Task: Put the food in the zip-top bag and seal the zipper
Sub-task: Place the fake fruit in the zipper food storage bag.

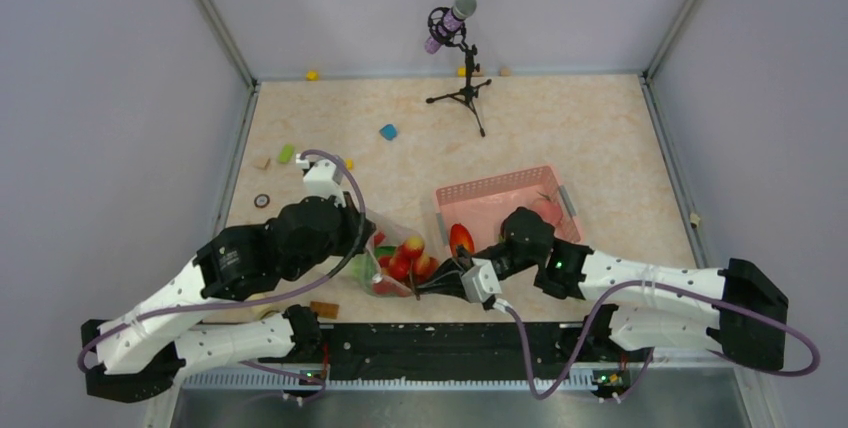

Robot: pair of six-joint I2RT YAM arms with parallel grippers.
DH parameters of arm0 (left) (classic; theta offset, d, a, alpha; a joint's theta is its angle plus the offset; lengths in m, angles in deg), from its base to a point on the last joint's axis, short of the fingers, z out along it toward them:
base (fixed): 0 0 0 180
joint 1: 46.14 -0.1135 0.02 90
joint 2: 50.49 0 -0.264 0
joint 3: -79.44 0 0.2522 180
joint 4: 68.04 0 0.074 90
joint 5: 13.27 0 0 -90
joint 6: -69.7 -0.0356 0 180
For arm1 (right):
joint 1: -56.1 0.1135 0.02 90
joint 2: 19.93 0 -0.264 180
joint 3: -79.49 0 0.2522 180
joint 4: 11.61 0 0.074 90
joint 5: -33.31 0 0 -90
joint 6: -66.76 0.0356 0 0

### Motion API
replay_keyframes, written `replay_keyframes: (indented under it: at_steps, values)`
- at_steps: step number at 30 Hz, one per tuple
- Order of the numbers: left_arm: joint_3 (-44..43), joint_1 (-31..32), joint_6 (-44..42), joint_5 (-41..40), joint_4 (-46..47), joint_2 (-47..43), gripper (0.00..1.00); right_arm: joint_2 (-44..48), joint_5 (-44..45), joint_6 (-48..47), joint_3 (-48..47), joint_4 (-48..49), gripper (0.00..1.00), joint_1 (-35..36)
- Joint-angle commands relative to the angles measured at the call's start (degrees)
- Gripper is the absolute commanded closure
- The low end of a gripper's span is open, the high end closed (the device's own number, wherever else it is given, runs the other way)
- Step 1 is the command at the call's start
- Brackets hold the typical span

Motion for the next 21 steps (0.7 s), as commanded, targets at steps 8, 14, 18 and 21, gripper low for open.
replay_keyframes:
  at_steps: [8, 14, 18, 21]
  values:
    - [-0.2, -0.1, -1.4, -1.2, 3.9, 0.4, 1.0, 2.0, -4.0, -5.1, -3.5, -6.1, 1.0, 0.9]
    - [-0.7, -0.1, -4.0, 3.7, 5.6, 2.3, 1.0, -3.0, 2.9, 3.9, -5.2, 0.8, 1.0, 1.0]
    - [-0.3, 0.0, -6.2, 9.4, 8.5, 2.7, 1.0, -6.1, 27.6, 20.0, -5.1, 18.8, 1.0, 0.9]
    - [-0.2, -0.1, -6.4, 10.9, 9.4, 2.4, 1.0, -9.0, 40.2, 27.5, -7.2, 22.3, 1.0, 0.9]
